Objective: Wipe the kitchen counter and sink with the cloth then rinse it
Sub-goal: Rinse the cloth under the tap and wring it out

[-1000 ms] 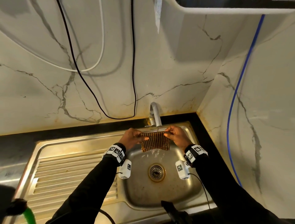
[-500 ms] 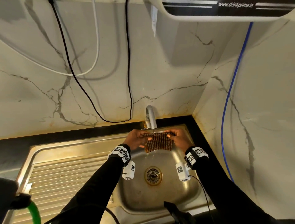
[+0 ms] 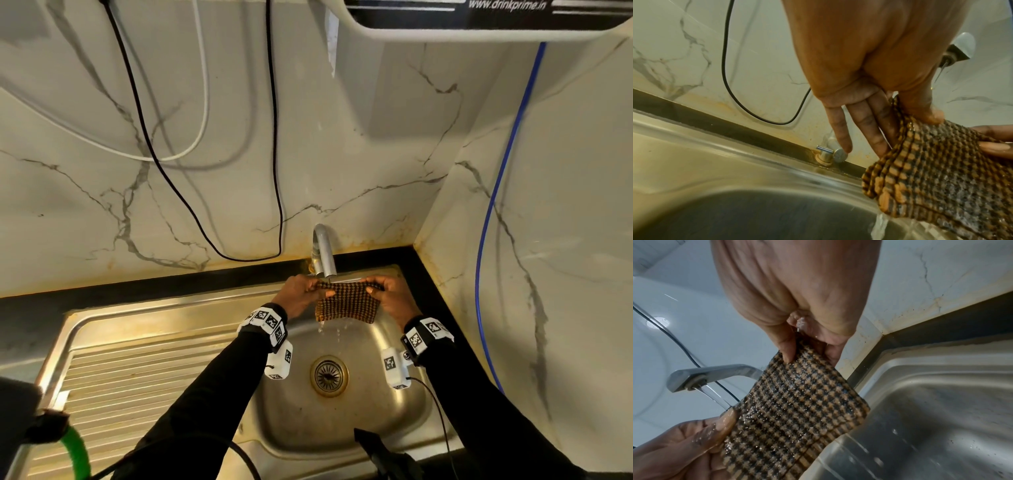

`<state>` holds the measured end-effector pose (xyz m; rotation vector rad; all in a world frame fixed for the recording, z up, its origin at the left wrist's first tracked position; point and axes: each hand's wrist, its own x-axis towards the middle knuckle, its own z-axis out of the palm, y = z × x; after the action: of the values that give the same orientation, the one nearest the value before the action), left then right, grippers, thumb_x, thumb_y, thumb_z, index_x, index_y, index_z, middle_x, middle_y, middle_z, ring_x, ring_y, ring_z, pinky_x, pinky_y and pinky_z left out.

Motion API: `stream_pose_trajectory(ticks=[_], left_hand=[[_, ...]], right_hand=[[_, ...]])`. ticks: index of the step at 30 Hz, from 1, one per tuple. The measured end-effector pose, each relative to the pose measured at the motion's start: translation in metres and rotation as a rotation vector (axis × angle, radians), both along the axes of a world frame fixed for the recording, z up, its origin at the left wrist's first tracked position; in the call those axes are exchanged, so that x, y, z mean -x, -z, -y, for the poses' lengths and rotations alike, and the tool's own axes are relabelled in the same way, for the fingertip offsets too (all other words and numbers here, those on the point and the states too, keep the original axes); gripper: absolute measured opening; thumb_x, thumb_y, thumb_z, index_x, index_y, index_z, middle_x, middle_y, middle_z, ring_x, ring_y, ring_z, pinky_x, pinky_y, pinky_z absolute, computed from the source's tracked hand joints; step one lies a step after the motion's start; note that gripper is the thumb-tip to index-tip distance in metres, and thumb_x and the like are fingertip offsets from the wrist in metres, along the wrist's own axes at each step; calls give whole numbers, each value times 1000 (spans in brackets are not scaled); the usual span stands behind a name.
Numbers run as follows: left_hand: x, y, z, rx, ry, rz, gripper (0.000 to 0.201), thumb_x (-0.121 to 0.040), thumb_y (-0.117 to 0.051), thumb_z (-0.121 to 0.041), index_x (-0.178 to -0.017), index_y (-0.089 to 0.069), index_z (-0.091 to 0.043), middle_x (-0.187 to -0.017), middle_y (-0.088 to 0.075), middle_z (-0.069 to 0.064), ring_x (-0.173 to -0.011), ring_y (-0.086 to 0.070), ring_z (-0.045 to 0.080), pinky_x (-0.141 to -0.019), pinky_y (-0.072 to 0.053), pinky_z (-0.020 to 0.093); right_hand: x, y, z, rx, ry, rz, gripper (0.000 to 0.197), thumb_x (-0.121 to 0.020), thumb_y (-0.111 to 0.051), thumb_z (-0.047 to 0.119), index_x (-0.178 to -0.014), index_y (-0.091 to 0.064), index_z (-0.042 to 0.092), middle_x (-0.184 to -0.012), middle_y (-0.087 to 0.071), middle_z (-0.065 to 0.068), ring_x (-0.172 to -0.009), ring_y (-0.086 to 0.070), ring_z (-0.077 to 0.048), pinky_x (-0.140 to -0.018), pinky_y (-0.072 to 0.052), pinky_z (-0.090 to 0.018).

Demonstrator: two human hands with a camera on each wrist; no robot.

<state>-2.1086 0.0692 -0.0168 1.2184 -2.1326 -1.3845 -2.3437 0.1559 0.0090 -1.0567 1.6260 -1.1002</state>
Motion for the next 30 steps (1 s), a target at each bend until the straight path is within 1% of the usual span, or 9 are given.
stream_pose_trajectory(ticks=[4,7,12,14,17,19,24,27,30], left_hand=[[7,-2,-1,-22,-60,-50,23,-88,-79,-35,-94,-76,-13,-93,-79,2,-89,-75,14,-89,-61,43],[17,-2,-2,-74,-103,-107,19,-83,-85,-22,-95,-76,-10,-95,-80,2,-90,-77,12,-89,-63,43],[19,0,1,-112,-111,-124,16,-87,-81,-16,-101,-73,-13,-101,-78,7,-94,-77,18,-88,-63,46],[13,0,-1,-122,-85,-143,14,-92,-76,-18,-105,-70,-16,-106,-76,8,-99,-75,21,-89,-63,46],[4,5,-4,-208,-92,-180,22,-98,-67,-21,-117,-62,-11,-115,-71,11,-108,-71,26,-94,-60,51],[2,12,-2,-250,-111,-200,25,-99,-65,-25,-119,-59,-11,-116,-69,13,-110,-70,31,-96,-58,57],[18,11,3,-322,-118,-271,29,-95,-69,-35,-118,-59,-20,-116,-70,17,-107,-71,38,-95,-56,63],[27,1,1,-269,-71,-237,17,-101,-65,-31,-110,-57,-20,-103,-71,12,-91,-73,31,-90,-59,60],[22,1,-1,-199,-46,-202,22,-102,-63,-29,-119,-56,-16,-107,-72,10,-95,-75,29,-87,-61,54]], right_hand=[[0,4,4,-12,56,15,25,-94,-54,-11,-102,-69,7,-97,-70,-2,-93,-66,-13,-76,-51,-16],[3,9,5,-36,113,3,23,-95,-53,-11,-111,-67,-2,-97,-67,-3,-98,-64,-21,-81,-53,-24],[6,12,0,-15,93,-40,22,-95,-56,-8,-110,-68,2,-107,-68,-8,-112,-63,-28,-98,-53,-42],[3,13,0,-19,76,-39,24,-97,-56,-5,-116,-68,0,-114,-69,-13,-111,-65,-25,-95,-55,-36],[-4,5,2,12,42,-61,25,-97,-54,-4,-119,-67,-3,-112,-70,-12,-99,-66,-13,-75,-54,-13],[-5,-1,6,40,31,-65,25,-97,-53,-6,-118,-67,-4,-109,-70,-9,-97,-65,-9,-72,-53,-10],[12,-5,10,88,16,-111,38,-94,-57,-5,-98,-75,28,-104,-74,0,-105,-69,-18,-96,-55,-38],[17,-9,6,81,34,-63,39,-95,-53,-10,-96,-72,24,-104,-72,-3,-106,-67,-22,-99,-52,-41],[16,-6,2,106,9,-22,36,-92,-57,-11,-97,-74,20,-106,-73,-7,-110,-67,-27,-99,-53,-40]])
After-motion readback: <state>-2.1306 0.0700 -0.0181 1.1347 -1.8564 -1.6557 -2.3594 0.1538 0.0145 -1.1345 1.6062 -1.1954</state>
